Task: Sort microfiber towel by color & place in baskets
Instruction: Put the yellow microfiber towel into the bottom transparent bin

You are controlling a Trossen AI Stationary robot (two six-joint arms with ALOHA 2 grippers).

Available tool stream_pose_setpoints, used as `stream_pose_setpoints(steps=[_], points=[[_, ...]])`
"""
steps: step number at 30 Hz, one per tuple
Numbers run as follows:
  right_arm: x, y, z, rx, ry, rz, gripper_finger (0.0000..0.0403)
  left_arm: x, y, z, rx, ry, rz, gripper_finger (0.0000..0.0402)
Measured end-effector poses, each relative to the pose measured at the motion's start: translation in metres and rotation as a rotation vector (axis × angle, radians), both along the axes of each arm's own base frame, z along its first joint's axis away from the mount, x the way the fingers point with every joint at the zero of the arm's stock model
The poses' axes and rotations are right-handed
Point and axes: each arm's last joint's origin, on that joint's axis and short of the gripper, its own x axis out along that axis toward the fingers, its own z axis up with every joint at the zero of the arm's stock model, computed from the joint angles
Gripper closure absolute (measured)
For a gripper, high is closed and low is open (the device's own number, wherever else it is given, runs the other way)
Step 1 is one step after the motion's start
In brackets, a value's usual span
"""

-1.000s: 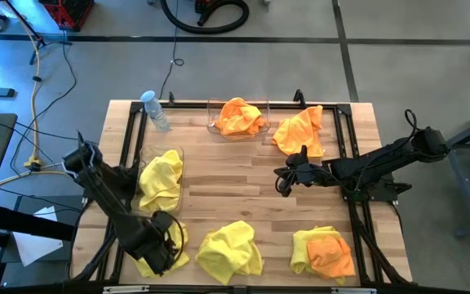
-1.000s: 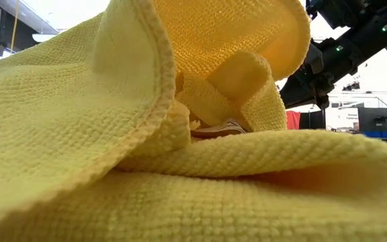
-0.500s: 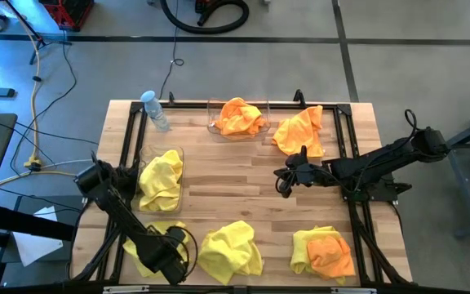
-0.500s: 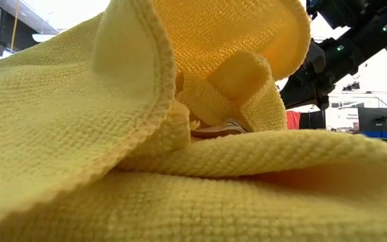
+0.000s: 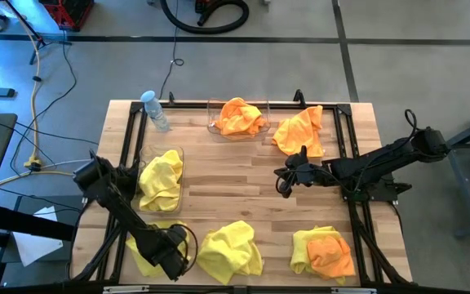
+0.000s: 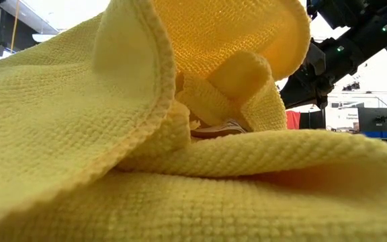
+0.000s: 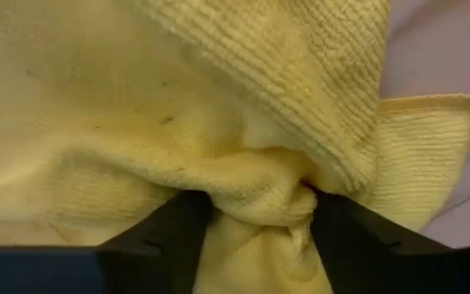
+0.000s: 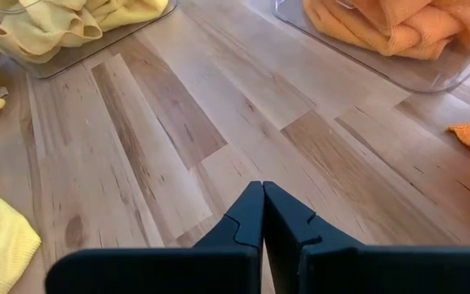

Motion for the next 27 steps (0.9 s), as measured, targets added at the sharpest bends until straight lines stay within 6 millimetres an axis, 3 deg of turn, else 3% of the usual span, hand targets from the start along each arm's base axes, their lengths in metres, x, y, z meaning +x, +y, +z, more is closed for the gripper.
stream_pose_setpoints(steps=[4,8,17,20,24,27], points=[[0.0,0.0,0.0,0.0,0.0,0.0,0.0403,-0.003,0.009,0.017,-0.02,0.023,-0.021,0.0294],[0.0,0.0,0.0,0.0,0.0,0.0,0.0403,-0.011,0.015,0.054,-0.028,-0.027,-0.02,0.0385],[0.0,0.0,0.0,0.007,-0.003,-0.005,0.0403,-0.036,0.045,0.163,0.045,-0.274,0.048,0.0397],[0.0,0.0,0.0,0.006,-0.002,-0.005,0.0403,-0.044,0.064,0.197,0.115,-0.386,0.046,0.0397],[0.0,0.0,0.0,-0.001,0.0,-0.002,0.0403,-0.053,0.094,0.23,0.262,-0.516,0.074,0.0399],[0.0,0.0,0.0,-0.001,0.0,-0.002,0.0403,-0.056,0.117,0.243,0.322,-0.594,0.121,0.04]])
